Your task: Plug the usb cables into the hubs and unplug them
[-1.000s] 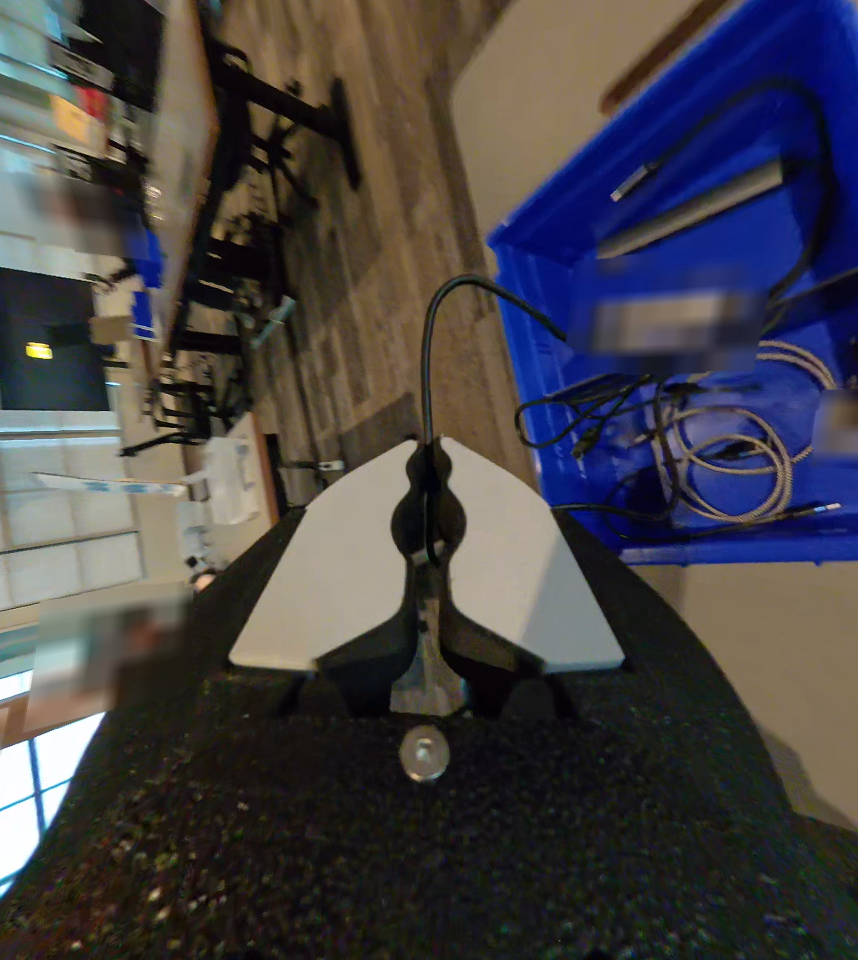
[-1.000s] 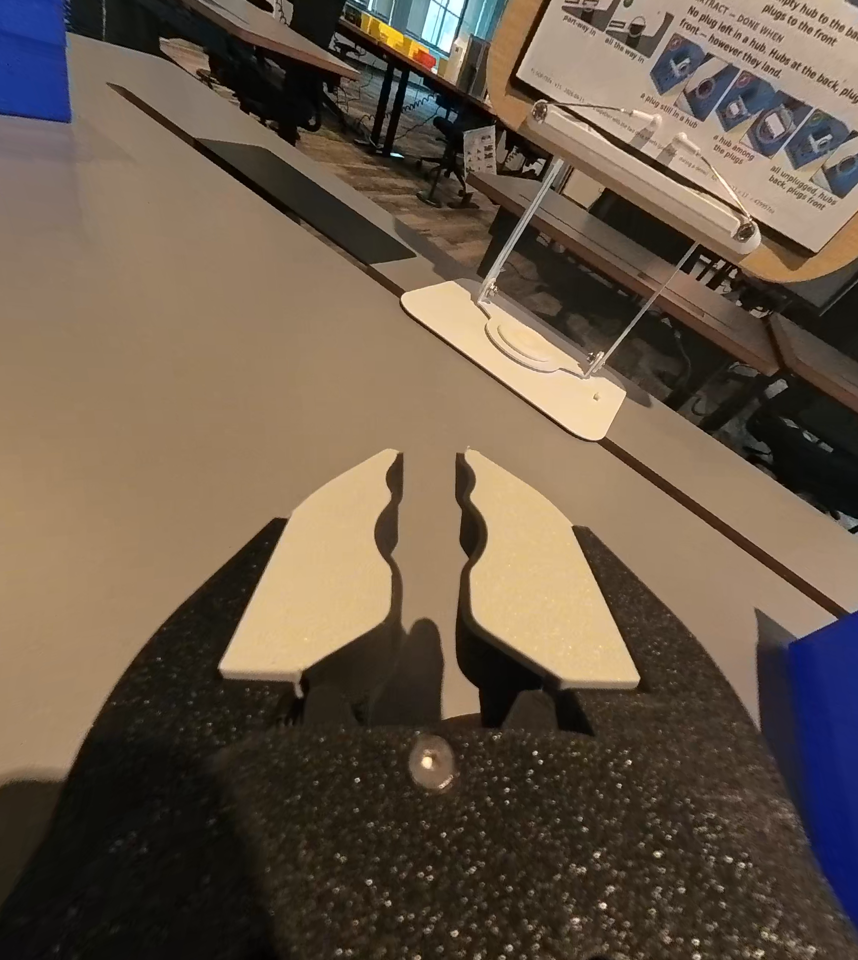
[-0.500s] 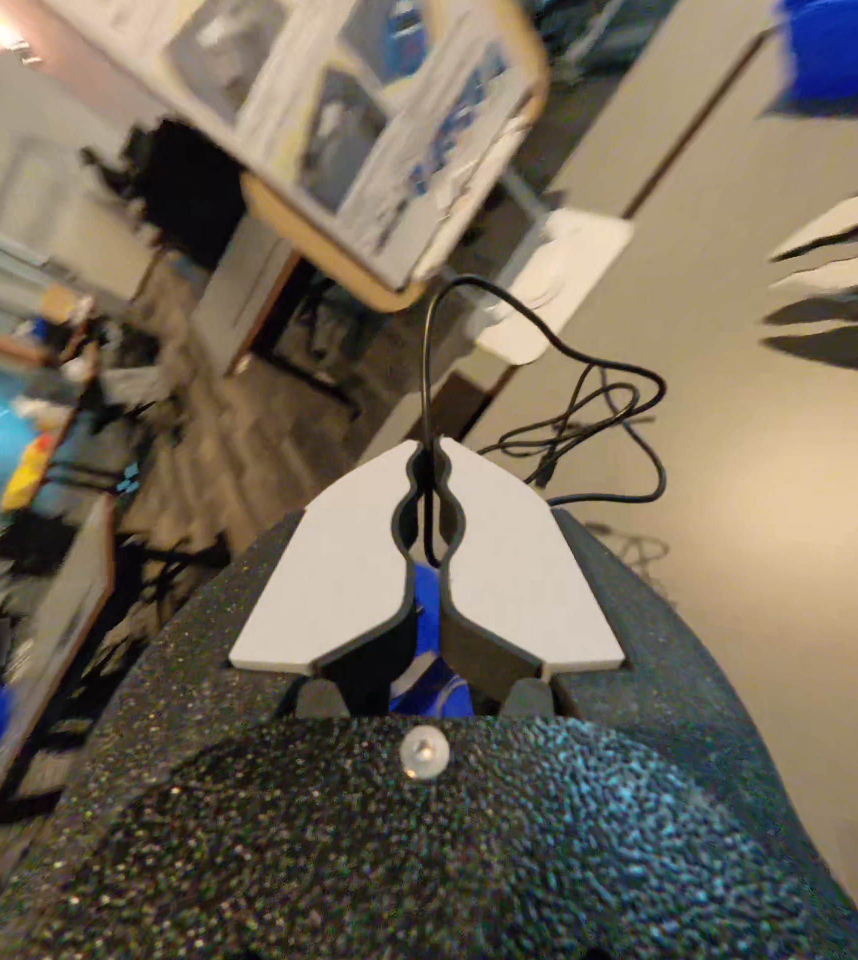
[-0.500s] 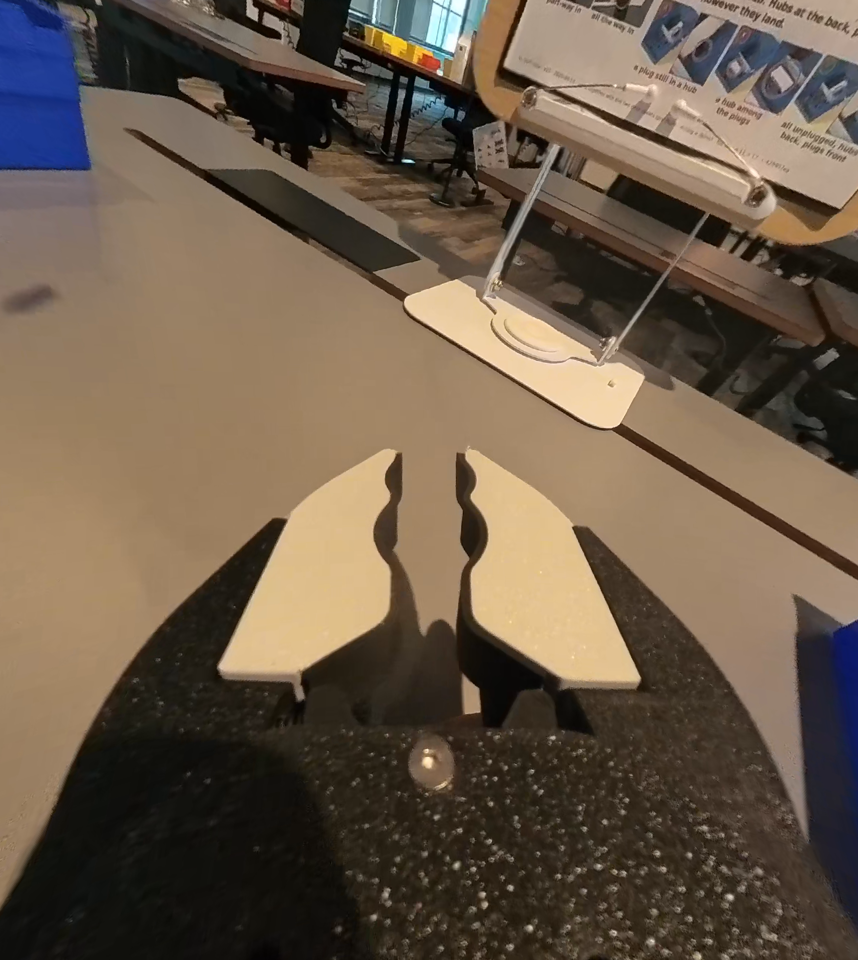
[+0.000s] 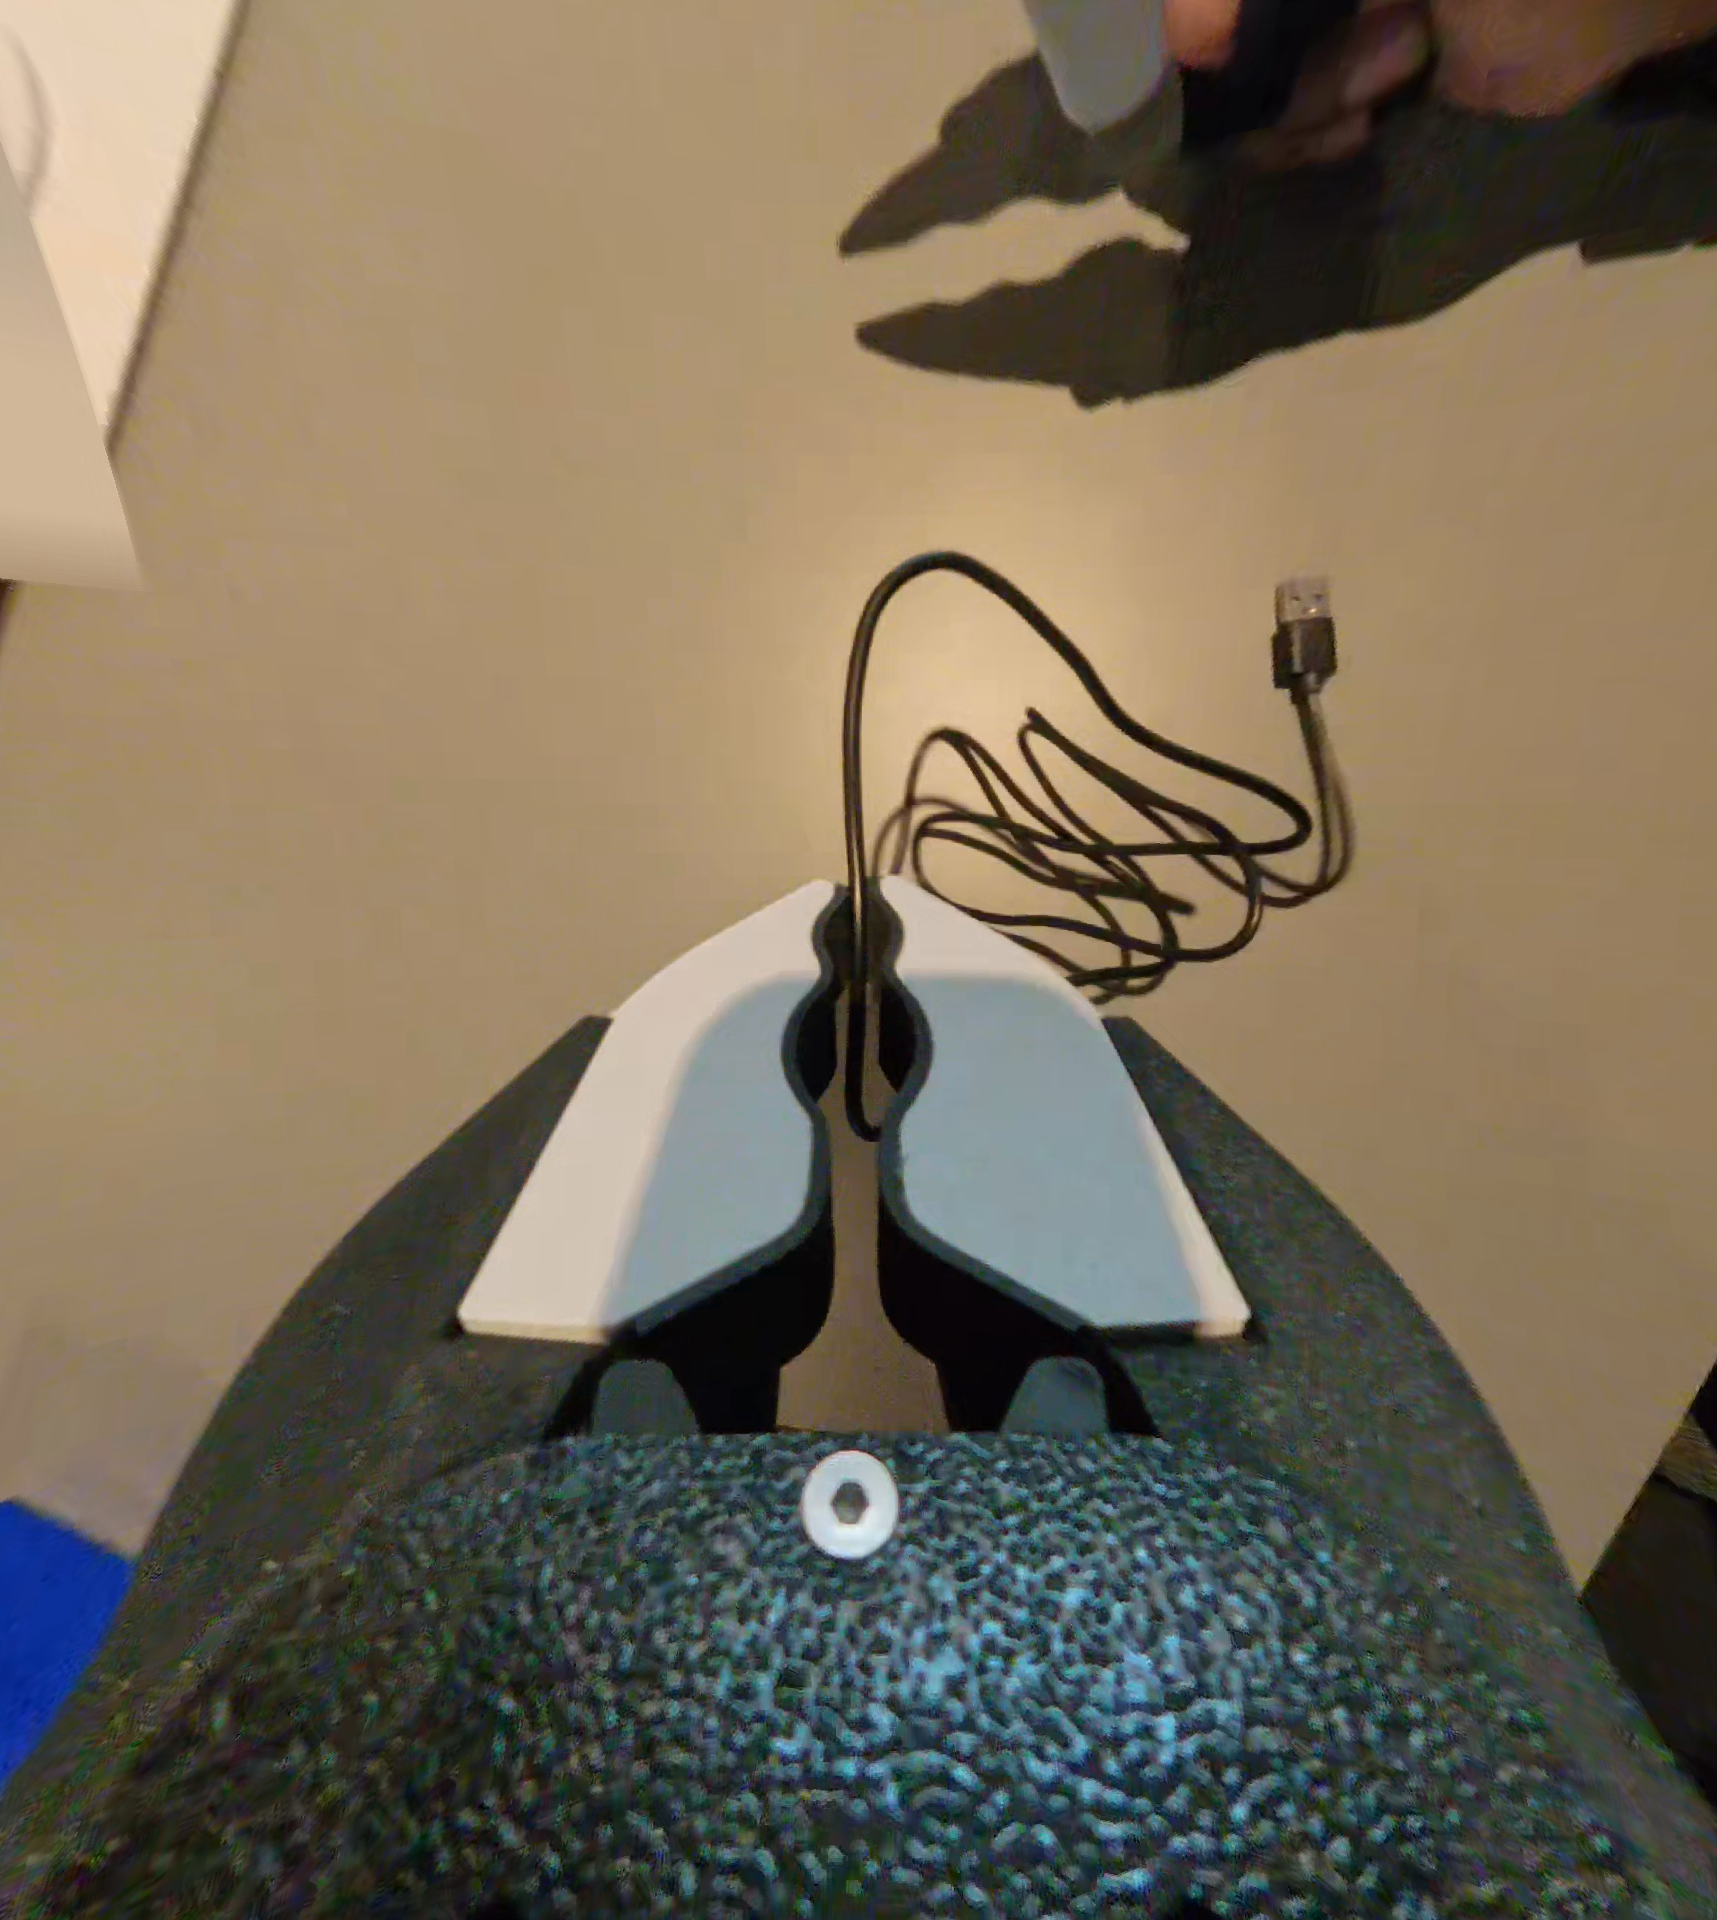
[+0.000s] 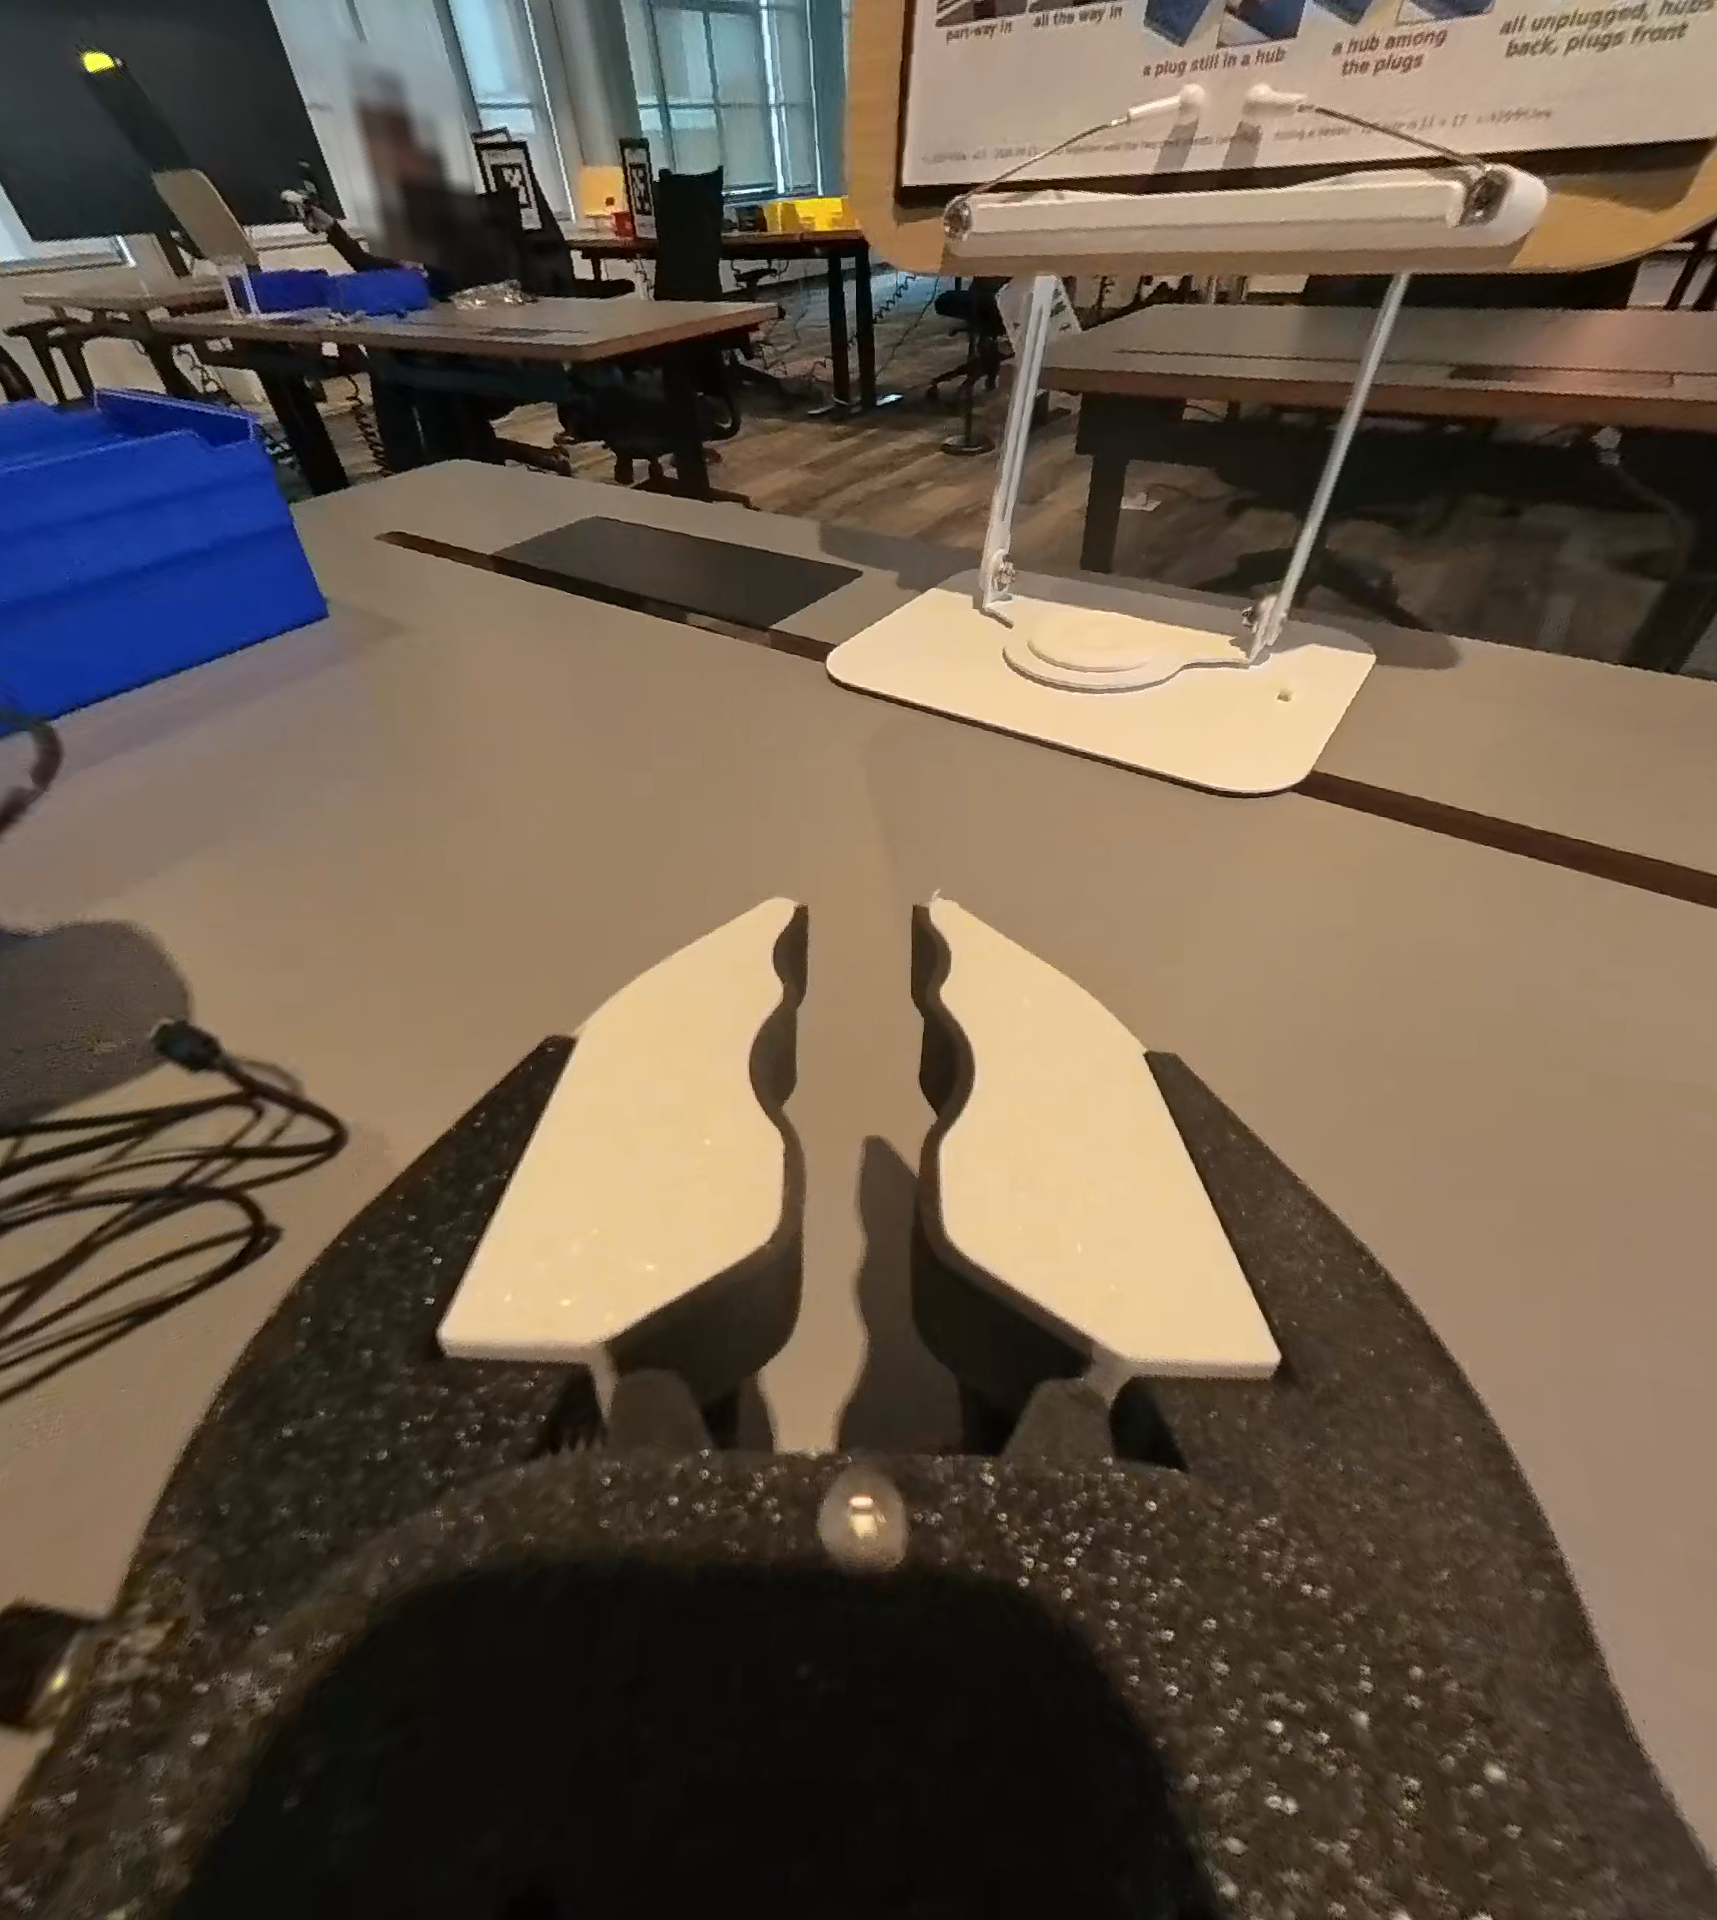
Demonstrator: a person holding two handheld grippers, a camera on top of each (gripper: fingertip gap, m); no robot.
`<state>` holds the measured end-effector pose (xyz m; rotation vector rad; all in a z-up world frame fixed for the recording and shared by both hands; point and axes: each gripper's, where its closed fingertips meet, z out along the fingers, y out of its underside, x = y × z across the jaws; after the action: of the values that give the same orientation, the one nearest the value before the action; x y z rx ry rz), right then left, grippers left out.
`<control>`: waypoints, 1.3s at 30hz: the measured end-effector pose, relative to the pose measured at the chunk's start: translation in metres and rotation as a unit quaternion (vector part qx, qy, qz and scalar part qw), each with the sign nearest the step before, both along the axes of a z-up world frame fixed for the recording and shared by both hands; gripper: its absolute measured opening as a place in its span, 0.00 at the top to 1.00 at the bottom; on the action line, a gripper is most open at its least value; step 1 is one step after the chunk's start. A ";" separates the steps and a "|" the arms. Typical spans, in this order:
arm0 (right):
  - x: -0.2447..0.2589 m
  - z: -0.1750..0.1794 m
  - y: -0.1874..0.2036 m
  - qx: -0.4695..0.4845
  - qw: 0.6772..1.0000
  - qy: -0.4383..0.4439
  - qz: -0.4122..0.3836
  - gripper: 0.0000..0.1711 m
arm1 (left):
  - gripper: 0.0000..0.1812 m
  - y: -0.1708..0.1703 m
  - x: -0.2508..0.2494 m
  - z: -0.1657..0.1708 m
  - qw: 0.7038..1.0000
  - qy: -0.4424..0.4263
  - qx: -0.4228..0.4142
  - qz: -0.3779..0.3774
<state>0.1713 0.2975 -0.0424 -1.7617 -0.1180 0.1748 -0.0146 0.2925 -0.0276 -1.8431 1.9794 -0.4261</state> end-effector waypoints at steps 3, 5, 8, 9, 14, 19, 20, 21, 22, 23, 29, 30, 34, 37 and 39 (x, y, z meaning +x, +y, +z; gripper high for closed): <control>-0.003 -0.001 0.000 -0.003 1.000 -0.011 0.005 0.89 | 0.98 0.001 -0.004 -0.026 1.000 0.009 -0.016 0.012; -0.004 -0.002 0.001 -0.005 1.000 -0.015 0.006 0.89 | 0.90 0.001 -0.006 -0.035 1.000 0.011 -0.021 0.020; -0.004 -0.002 0.001 -0.006 1.000 -0.013 0.006 0.89 | 0.77 0.000 -0.008 -0.036 0.999 0.010 -0.022 0.023; -0.003 -0.003 0.001 -0.007 1.000 -0.012 0.006 0.89 | 0.75 -0.002 -0.008 -0.034 0.999 0.007 -0.027 0.022; -0.003 -0.003 0.001 -0.008 1.000 -0.012 0.005 0.89 | 0.63 -0.014 -0.007 -0.011 0.996 -0.037 -0.076 0.018; -0.004 -0.003 0.001 -0.008 1.000 -0.015 0.005 0.89 | 0.58 -0.025 -0.006 0.022 0.982 -0.108 -0.151 0.020; -0.004 -0.003 0.001 -0.008 1.000 -0.015 0.005 0.89 | 0.57 -0.025 -0.007 0.029 0.979 -0.121 -0.160 0.022; -0.004 -0.003 0.001 -0.009 1.000 -0.016 0.005 0.89 | 0.56 -0.024 -0.008 0.035 0.976 -0.135 -0.168 0.026; -0.004 -0.003 0.001 -0.008 1.000 -0.016 0.005 0.89 | 0.56 -0.023 -0.010 0.040 0.973 -0.145 -0.176 0.031; -0.004 -0.003 0.001 -0.008 1.000 -0.016 0.005 0.89 | 0.55 -0.021 -0.013 0.046 0.970 -0.156 -0.181 0.034; -0.004 -0.004 0.001 -0.009 1.000 -0.017 0.005 0.88 | 0.53 0.003 -0.036 0.080 0.966 -0.212 -0.142 0.052; -0.004 -0.004 0.001 -0.009 1.000 -0.018 0.005 0.88 | 0.53 0.010 -0.041 0.086 0.966 -0.219 -0.128 0.056; -0.005 -0.004 0.001 -0.009 1.000 -0.018 0.005 0.88 | 0.54 0.068 -0.083 0.104 0.969 -0.217 -0.025 0.118; -0.005 -0.004 0.000 -0.009 1.000 -0.019 0.006 0.88 | 0.58 0.139 -0.144 0.110 0.960 -0.173 0.085 0.203; -0.006 -0.004 0.001 -0.011 1.000 -0.021 0.007 0.88 | 0.62 0.181 -0.190 0.105 0.952 -0.120 0.144 0.241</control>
<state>0.1658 0.2981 -0.0467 -1.7864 -0.1592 0.1487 -0.2044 0.4733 0.0775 -1.8943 1.2933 -0.1864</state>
